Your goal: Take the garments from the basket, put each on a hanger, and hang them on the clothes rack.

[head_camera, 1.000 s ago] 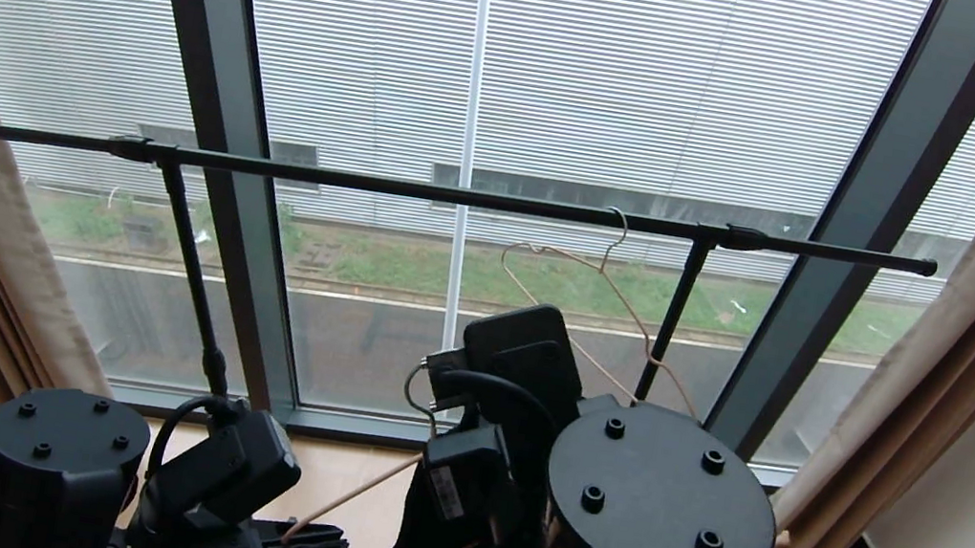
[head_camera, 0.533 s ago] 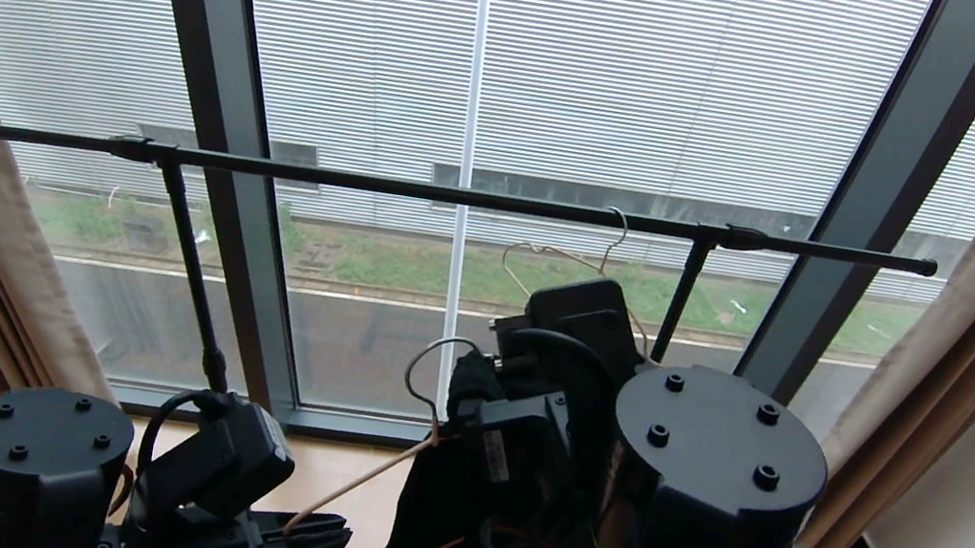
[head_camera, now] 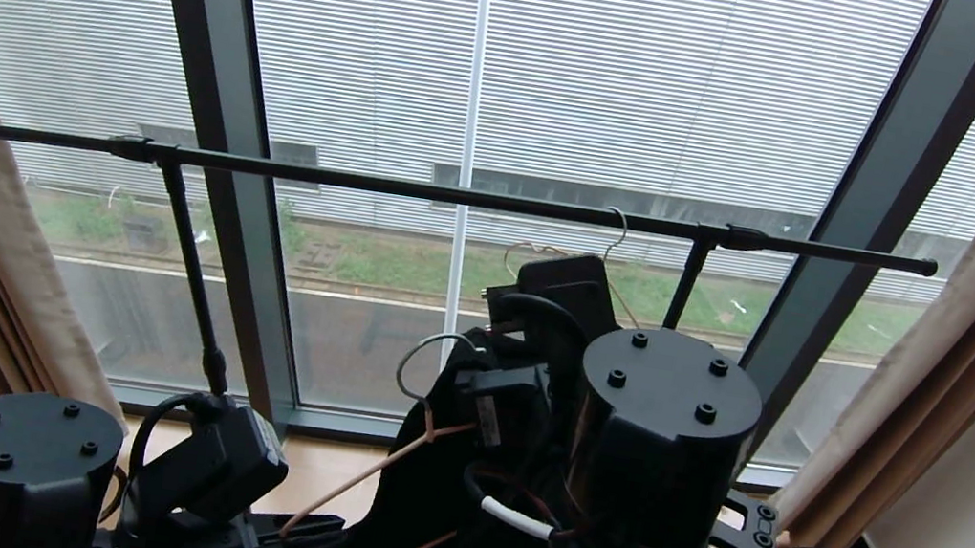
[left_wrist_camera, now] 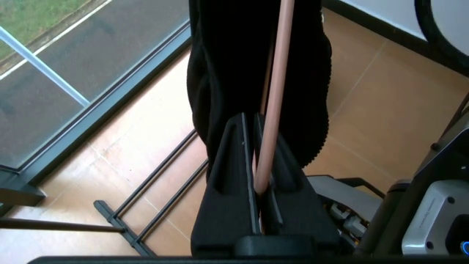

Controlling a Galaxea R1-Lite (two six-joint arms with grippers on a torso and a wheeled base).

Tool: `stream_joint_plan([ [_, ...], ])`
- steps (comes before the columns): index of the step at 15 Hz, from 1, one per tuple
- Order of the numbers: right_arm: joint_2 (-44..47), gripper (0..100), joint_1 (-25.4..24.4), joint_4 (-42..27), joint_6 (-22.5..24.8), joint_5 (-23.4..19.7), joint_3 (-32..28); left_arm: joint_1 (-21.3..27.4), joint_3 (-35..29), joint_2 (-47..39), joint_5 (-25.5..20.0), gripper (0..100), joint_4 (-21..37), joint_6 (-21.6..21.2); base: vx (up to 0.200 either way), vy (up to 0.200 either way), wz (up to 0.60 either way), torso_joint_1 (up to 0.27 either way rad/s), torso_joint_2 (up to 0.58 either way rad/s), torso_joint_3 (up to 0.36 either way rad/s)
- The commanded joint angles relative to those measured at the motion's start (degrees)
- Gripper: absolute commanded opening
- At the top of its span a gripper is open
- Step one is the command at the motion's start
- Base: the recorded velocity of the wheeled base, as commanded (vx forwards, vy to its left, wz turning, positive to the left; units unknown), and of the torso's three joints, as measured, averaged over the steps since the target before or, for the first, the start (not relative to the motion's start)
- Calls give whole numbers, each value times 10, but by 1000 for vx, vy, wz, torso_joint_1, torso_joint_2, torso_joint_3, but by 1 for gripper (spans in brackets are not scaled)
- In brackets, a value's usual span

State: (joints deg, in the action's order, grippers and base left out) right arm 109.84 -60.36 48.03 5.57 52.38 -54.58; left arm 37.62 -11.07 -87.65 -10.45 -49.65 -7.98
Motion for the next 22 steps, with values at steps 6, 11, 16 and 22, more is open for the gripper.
stream_joint_plan([
  [6, 12, 100, -25, 0, 1, 0, 7, -3, -2, -1, 2, 0, -9, 1, 0, 0, 0, 0, 0, 0],
  [11, 2, 100, -29, 0, 1, 1, 18, -28, -6, -2, 2, 0, -13, 2, 0, 0, 0, 0, 0, 0],
  [16, -13, 100, -29, 0, 1, 0, 32, -37, -8, -2, 2, 0, -19, 2, 0, 0, 0, 0, 0, 0],
  [22, -26, 100, -40, 4, 10, -3, 66, -42, -9, -1, 2, 0, -27, 3, 0, 0, 0, 0, 0, 0],
])
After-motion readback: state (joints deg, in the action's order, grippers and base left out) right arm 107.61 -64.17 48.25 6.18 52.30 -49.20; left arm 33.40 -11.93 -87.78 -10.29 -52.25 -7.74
